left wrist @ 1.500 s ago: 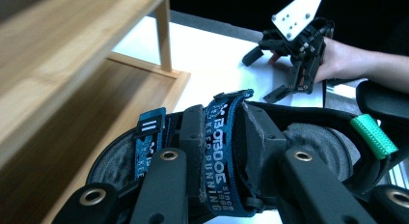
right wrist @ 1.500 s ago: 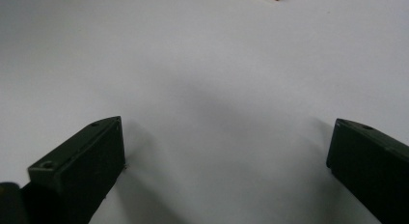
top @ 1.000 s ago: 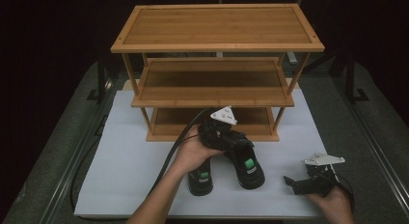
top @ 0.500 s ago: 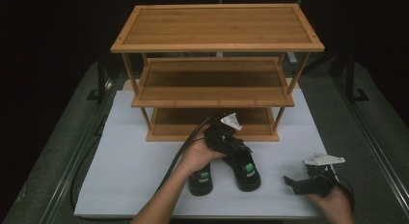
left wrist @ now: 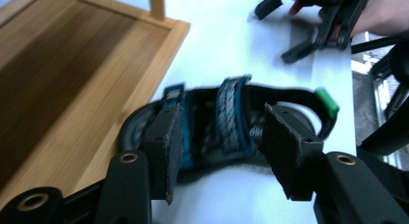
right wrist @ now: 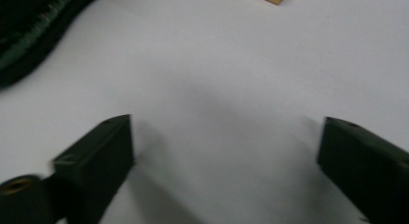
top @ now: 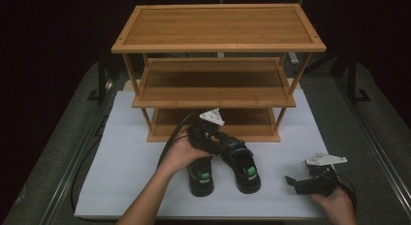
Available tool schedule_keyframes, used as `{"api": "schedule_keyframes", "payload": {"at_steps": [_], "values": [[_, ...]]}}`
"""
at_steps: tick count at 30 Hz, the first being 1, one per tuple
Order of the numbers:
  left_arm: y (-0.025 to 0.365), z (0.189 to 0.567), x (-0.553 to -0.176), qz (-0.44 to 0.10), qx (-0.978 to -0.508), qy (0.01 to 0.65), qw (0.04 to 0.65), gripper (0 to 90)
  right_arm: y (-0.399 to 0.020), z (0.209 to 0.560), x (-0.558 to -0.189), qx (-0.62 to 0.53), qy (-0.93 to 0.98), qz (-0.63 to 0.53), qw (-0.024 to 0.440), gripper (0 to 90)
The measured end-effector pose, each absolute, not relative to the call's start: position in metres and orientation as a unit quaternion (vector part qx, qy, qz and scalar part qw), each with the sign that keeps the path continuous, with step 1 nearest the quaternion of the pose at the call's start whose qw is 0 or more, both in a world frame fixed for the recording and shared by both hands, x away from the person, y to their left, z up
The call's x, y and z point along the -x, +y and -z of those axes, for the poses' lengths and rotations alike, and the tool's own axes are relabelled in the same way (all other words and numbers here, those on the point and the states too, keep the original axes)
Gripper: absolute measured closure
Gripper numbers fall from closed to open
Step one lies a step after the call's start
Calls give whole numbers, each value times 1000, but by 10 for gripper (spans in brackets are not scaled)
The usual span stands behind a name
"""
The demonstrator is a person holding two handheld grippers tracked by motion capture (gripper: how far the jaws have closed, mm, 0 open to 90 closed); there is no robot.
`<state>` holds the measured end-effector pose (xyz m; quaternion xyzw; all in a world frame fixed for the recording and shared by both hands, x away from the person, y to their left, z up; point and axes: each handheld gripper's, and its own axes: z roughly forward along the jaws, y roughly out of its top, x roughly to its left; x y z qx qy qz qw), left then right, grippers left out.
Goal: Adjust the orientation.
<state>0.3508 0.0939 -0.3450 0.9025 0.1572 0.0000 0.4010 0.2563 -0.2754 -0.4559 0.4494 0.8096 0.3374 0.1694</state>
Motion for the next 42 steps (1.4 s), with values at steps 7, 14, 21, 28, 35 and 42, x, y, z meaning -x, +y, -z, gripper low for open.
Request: {"api": "schedule_keyframes", "payload": {"at_steps": [7, 14, 21, 28, 35, 42], "values": [[122, 343, -343, -12, -898, 171, 404, 481, -270, 445, -259, -440, 813, -351, 151, 167], [153, 345, -332, -29, -893, 185, 410, 481, -262, 429, -261, -424, 810, -376, 152, 201], [184, 358, -323, -35, -889, 200, 411, 455, -250, 417, -271, -398, 825, -376, 142, 243], [214, 367, -311, -66, -885, 224, 403, 390, -240, 405, -280, -372, 834, -383, 141, 305], [245, 387, -299, -87, -876, 264, 394, 292, -228, 389, -290, -341, 838, -407, 125, 372], [274, 406, -291, -107, -871, 294, 378, 243, -208, 376, -303, -297, 845, -436, 87, 414]]}}
